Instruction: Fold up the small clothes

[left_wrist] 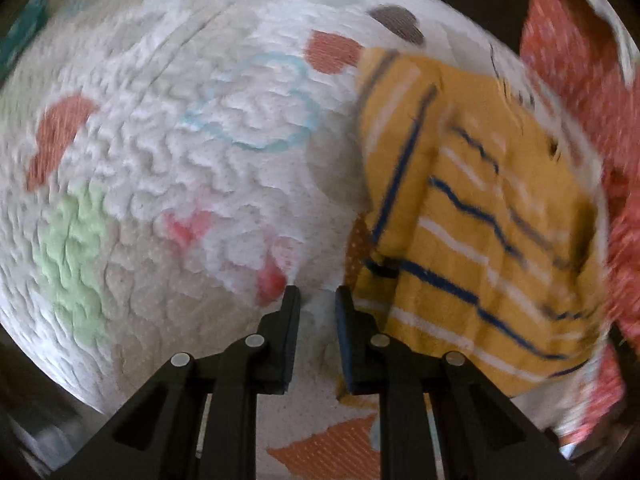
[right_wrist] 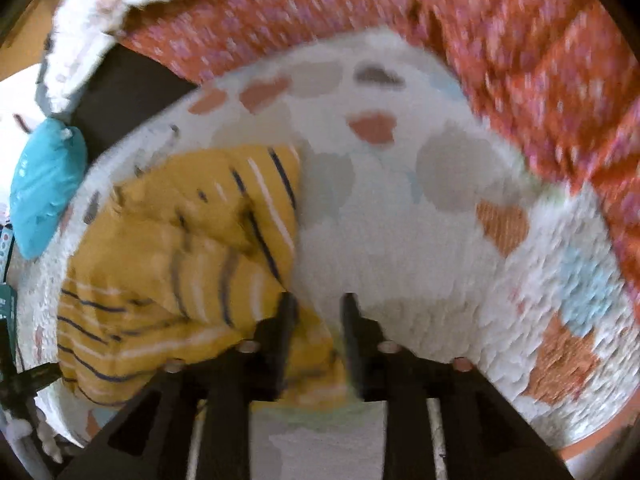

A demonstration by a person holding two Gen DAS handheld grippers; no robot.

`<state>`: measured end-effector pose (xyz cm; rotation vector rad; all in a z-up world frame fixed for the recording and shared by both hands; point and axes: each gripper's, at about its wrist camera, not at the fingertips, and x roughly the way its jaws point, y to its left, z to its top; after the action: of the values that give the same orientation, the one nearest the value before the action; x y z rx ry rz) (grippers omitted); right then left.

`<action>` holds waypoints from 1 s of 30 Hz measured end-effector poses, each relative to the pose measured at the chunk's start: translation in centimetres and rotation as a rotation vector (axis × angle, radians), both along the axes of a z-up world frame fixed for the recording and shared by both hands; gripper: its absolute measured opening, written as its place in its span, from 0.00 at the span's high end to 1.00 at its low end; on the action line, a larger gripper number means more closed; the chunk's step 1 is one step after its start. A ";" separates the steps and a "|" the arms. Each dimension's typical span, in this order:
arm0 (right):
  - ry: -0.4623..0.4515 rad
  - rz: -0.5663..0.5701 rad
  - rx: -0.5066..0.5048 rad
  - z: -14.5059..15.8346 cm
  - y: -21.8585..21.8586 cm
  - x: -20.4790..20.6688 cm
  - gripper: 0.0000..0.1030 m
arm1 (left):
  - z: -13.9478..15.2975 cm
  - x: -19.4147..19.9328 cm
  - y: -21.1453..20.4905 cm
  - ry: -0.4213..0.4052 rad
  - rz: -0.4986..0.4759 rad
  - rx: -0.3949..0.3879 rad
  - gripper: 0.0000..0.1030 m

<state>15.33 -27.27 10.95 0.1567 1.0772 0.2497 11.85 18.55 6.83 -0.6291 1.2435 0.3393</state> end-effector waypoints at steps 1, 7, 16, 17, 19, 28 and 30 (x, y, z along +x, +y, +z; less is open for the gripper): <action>-0.047 0.035 -0.008 1.1 0.9 -0.4 0.53 | 0.6 -0.5 0.9 -0.023 0.033 -0.009 0.84; -0.175 0.409 -0.117 2.6 10.3 -2.5 0.36 | 5.1 -0.8 1.3 -0.229 0.062 0.028 0.80; -0.216 0.673 -0.468 -3.1 17.4 -1.5 0.96 | 3.7 5.1 -5.4 -0.231 -0.143 0.018 0.72; -0.230 0.645 -0.444 -2.3 16.9 -0.7 0.96 | 3.5 6.0 -5.8 -0.212 -0.149 0.042 0.72; -0.222 0.530 -0.364 -0.8 15.2 2.4 0.96 | 2.6 7.6 -6.0 -0.163 -0.137 0.075 0.72; 0.043 0.090 -0.159 -5.4 6.3 14.9 0.95 | 1.3 8.9 -6.1 -0.097 -0.102 0.104 0.72; 0.081 -0.004 -0.122 -6.2 3.9 15.5 0.94 | 1.3 8.8 -5.8 -0.102 -0.092 0.081 0.72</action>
<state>30.79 -23.34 4.77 0.0599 1.1687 0.1747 20.61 12.78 8.16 -0.5119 1.1510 0.2767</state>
